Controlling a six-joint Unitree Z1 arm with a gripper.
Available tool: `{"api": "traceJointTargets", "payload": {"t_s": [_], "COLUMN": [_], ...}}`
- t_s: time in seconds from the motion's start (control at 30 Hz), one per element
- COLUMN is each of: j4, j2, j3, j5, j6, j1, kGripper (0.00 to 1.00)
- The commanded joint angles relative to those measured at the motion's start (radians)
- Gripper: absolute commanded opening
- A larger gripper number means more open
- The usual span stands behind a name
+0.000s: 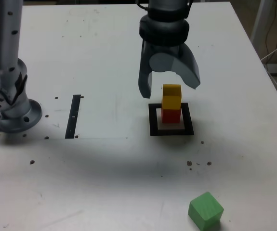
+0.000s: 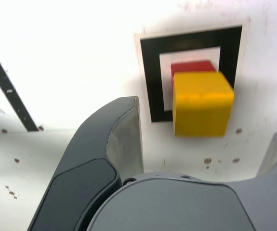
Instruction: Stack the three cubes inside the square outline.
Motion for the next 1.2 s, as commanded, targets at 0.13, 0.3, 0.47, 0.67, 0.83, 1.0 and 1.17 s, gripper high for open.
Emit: {"api": "traceJointTargets", "payload": {"t_s": [0.13, 0.3, 0.47, 0.67, 0.83, 1.0, 1.17], "j4": [0.039, 0.049, 0.072, 0.108, 0.146, 0.175, 0.200], "j2": [-0.021, -0.004, 0.026, 0.056, 0.079, 0.115, 0.161], "j3": [-0.053, -0.081, -0.108, -0.175, -0.248, -0.327, -0.410], "j5": [0.003, 0.003, 0.004, 0.003, 0.003, -0.002, -0.012], "j6": [-0.038, -0.085, -0.146, -0.206, -0.252, -0.283, -0.302], "j1": [-0.062, -0.126, -0.201, -0.293, -0.363, -0.420, -0.469], "kGripper": [0.99, 0.99, 1.00, 1.00, 1.00, 1.00, 1.00]}}
